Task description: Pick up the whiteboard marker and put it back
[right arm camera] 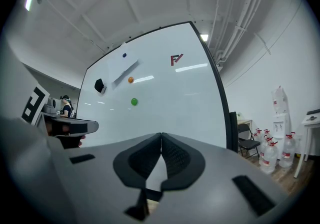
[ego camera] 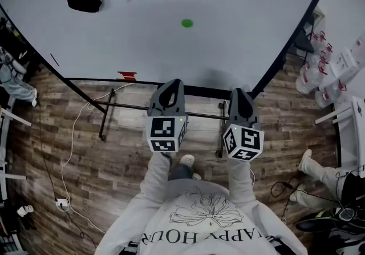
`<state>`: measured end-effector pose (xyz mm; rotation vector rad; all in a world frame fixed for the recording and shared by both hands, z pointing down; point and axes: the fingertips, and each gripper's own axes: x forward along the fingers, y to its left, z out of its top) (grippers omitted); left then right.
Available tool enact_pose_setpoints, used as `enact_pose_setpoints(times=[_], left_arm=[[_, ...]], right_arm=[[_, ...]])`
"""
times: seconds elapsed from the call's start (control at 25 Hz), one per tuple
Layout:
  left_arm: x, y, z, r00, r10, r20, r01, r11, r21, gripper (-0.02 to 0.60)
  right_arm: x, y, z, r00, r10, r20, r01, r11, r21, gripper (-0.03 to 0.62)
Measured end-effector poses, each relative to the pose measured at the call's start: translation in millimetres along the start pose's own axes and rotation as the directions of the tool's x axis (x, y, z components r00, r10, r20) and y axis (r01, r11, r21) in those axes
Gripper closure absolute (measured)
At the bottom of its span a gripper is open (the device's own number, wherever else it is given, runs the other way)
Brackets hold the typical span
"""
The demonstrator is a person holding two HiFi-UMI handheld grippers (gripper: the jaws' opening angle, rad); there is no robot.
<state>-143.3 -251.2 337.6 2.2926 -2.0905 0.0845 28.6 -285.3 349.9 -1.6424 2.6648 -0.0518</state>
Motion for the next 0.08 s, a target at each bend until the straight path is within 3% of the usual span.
enact_pose_setpoints(times=[0.08], left_arm=[[0.7, -1.0, 0.1, 1.000, 0.001, -0.002, -0.001, 1.000, 0.002, 0.572]], right_arm=[[0.0, -0.6, 0.5, 1.000, 0.003, -0.001, -0.003, 1.000, -0.003, 0.591]])
